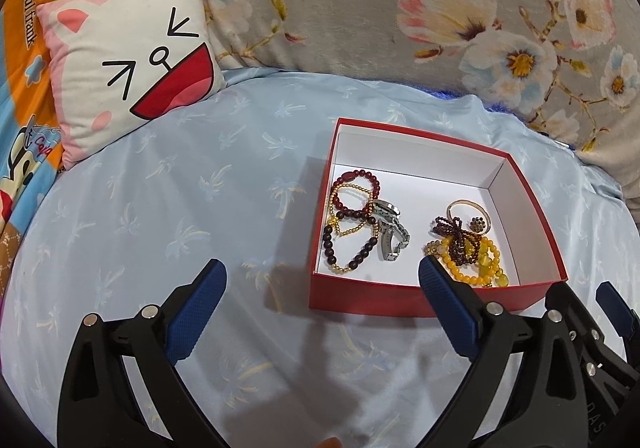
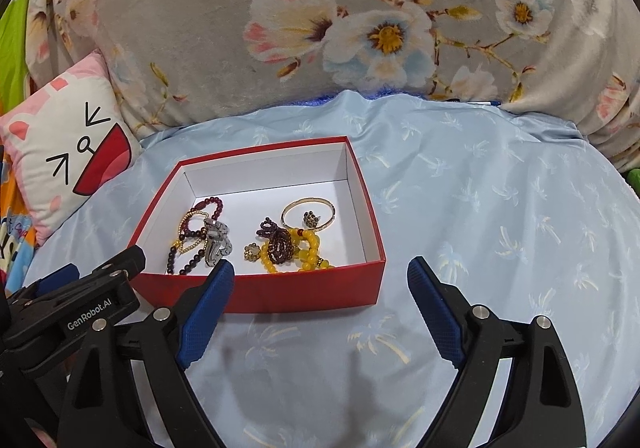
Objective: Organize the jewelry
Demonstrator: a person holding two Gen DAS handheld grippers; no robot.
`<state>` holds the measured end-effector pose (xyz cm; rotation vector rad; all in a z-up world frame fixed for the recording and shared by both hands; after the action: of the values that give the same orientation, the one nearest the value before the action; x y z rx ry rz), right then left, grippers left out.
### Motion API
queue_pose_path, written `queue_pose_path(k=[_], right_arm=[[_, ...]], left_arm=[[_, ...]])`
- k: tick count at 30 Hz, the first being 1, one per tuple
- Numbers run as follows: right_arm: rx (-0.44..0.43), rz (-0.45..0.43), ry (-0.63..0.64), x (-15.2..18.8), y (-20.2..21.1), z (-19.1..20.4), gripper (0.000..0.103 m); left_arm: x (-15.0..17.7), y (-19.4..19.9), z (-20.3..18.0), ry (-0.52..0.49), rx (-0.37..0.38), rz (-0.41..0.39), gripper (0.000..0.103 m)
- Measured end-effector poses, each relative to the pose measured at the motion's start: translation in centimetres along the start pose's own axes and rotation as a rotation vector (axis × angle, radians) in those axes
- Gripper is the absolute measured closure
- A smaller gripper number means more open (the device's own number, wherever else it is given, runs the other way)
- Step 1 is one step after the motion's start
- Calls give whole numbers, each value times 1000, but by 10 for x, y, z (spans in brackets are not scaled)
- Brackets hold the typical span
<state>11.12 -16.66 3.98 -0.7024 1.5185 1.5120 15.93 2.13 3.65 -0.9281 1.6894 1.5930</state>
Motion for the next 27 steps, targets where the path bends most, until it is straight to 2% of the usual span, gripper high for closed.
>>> queue_pose_path(k=[27], right_arm=[[-8,4,27,5,-2,5,18]], left_arm=[[1,3,-6,-47,-10,-23,11]])
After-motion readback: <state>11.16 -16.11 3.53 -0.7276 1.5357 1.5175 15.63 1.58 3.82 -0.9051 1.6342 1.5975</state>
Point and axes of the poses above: each gripper's, at about its wrist camera, not at the fingertips, and y roughly against the way its jaws point, z to its left, x to its underside, the point moved 4 cm from there along -y, roughly the way its jaws point, and after that the axes turned 10 degrees about -z, right-handed, at the moved point
